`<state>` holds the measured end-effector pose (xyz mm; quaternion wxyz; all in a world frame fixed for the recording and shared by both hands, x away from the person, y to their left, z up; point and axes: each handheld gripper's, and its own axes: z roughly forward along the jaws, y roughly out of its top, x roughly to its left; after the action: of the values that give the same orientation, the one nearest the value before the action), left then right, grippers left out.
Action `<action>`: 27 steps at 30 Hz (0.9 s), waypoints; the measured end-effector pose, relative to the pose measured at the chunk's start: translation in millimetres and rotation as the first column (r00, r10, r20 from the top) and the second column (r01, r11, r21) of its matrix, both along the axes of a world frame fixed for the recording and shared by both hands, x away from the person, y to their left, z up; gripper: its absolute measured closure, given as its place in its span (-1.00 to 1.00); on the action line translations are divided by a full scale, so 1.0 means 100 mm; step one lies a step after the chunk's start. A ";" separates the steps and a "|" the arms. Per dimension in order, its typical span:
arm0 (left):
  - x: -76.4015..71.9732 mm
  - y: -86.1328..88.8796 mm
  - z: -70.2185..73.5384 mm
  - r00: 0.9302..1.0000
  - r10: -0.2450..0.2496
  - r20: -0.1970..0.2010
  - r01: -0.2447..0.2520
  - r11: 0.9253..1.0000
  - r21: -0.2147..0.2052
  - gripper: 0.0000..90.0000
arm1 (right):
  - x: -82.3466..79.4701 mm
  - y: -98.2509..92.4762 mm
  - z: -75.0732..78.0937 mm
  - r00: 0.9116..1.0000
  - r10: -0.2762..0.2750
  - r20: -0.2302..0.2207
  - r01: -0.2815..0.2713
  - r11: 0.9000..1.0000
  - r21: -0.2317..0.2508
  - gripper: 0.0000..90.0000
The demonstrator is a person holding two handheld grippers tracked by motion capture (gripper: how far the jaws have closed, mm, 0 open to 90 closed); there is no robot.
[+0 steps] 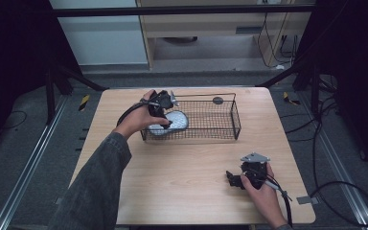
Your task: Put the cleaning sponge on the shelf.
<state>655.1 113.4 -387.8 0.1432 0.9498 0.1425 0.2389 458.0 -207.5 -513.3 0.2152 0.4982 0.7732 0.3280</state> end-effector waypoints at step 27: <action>-0.13 0.03 0.15 1.000 -0.002 -0.009 0.002 0.996 -0.084 -0.37 | 0.00 0.00 0.00 1.000 0.001 -0.002 -0.001 1.000 -0.003 -0.99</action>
<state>642.3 116.8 -372.5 0.1824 0.9442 0.1521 0.2283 457.9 -207.6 -513.2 0.2152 0.4979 0.7741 0.3264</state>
